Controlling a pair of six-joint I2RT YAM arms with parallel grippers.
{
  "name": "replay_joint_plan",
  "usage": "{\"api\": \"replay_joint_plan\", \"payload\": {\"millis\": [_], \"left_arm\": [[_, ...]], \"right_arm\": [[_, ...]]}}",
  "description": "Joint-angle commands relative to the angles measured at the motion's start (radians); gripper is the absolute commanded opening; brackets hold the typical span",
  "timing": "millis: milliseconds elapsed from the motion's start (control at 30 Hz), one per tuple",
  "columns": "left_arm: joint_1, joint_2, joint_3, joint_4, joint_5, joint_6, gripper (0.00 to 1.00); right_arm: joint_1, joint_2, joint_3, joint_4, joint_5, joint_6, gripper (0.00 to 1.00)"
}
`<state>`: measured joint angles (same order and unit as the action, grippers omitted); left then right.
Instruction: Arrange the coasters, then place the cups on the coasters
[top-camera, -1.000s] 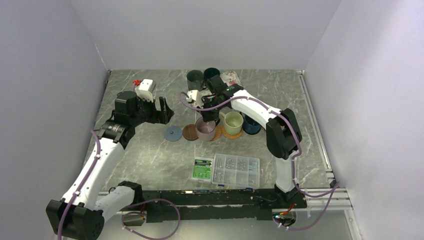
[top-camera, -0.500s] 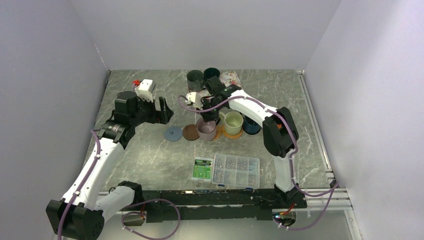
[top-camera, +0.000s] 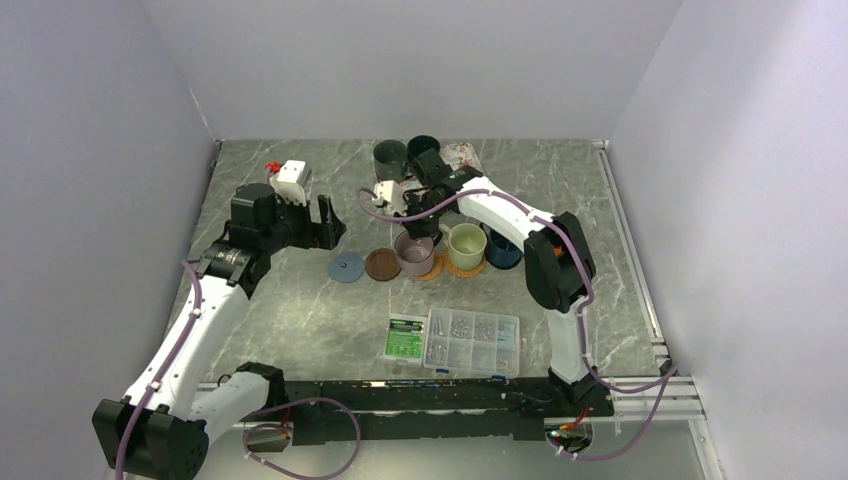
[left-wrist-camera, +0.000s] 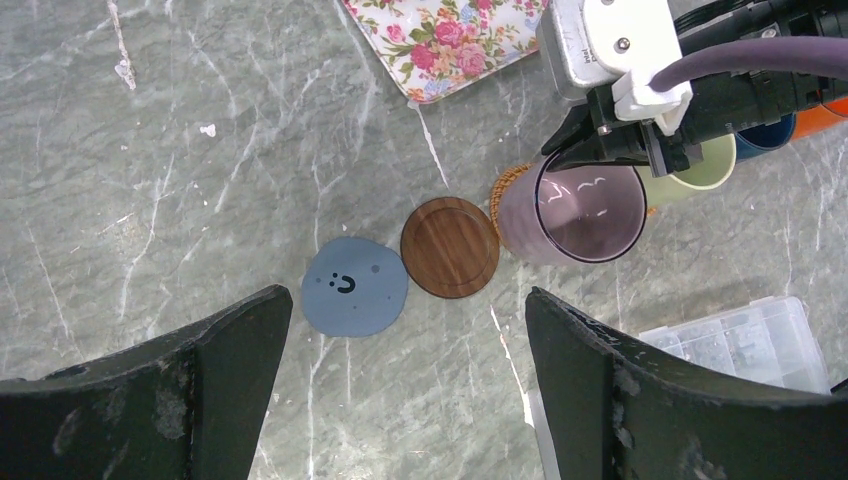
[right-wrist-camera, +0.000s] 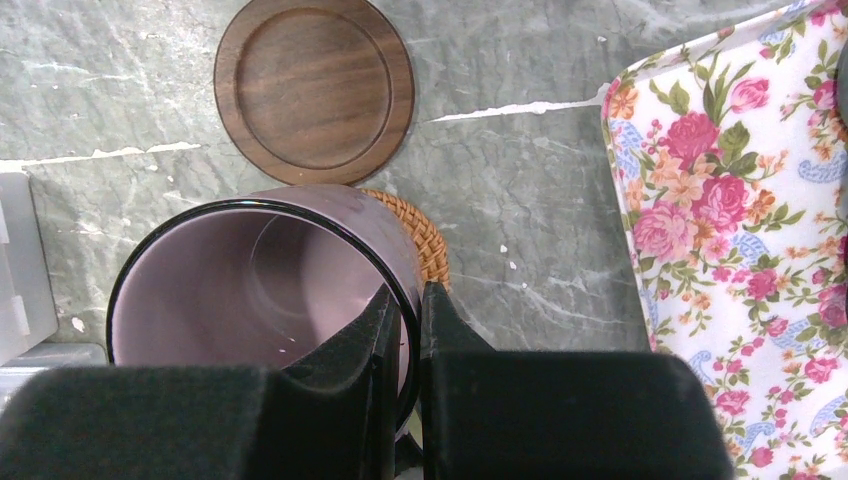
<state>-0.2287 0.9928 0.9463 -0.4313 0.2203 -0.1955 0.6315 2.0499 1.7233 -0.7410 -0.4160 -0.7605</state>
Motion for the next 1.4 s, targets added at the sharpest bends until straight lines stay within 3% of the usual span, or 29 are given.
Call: {"api": "replay_joint_plan", "payload": {"millis": [0, 567, 800, 1067, 1367], "left_arm": [[0.001, -0.007, -0.001, 0.021, 0.002, 0.017, 0.94], [0.001, -0.009, 0.001, 0.020, 0.007, 0.018, 0.94], [0.002, -0.021, 0.000, 0.025, 0.017, 0.017, 0.94], [0.001, -0.035, 0.001, 0.028, 0.023, 0.012, 0.94], [0.001, -0.039, 0.003, 0.034, 0.038, 0.008, 0.94]], "right_arm": [[-0.005, -0.001, 0.058, 0.031, -0.008, -0.019, 0.01], [-0.009, -0.019, 0.046, 0.057, 0.031, 0.031, 0.32], [-0.010, -0.119, -0.007, 0.143, 0.026, 0.145, 0.35], [-0.013, -0.283, -0.097, 0.202, -0.007, 0.506, 0.35], [0.035, -0.582, -0.452, 0.363, 0.294, 1.071, 0.31]]}}
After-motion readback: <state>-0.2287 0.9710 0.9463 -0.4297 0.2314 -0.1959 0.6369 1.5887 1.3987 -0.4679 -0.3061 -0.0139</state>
